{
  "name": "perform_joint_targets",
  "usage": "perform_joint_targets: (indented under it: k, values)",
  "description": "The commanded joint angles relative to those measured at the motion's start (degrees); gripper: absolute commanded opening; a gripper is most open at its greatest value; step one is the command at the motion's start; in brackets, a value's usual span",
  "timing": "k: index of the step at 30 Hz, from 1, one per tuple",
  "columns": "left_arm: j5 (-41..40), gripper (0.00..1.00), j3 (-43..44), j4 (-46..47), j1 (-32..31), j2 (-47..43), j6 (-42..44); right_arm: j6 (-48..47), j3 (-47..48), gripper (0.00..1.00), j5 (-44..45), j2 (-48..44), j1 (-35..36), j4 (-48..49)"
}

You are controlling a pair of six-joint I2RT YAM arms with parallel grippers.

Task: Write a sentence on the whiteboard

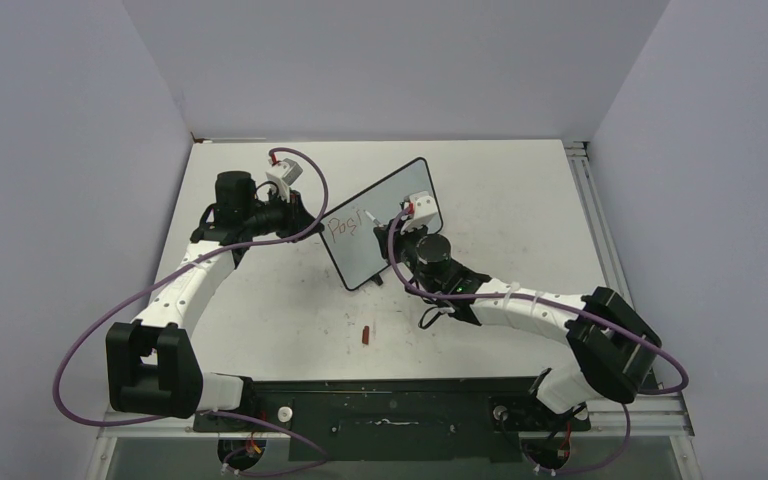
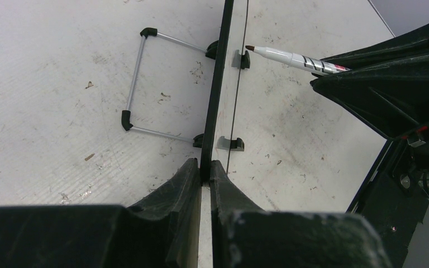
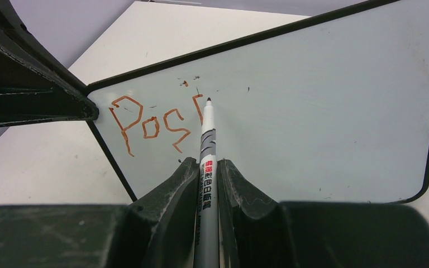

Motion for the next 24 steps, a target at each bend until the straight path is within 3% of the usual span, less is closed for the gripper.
perform_joint_targets:
  k: [1,24]
  values:
    - [0.3,0.00,2.0,1.2,0.2,-1.6,1.2,0.2,0.5,0.05,0.6,1.0,-0.7,2.9]
    - [0.3,0.00,2.1,1.2,0.3,-1.3,1.2,0.4,1.6,0.05,1.0,4.1,-1.3,4.1]
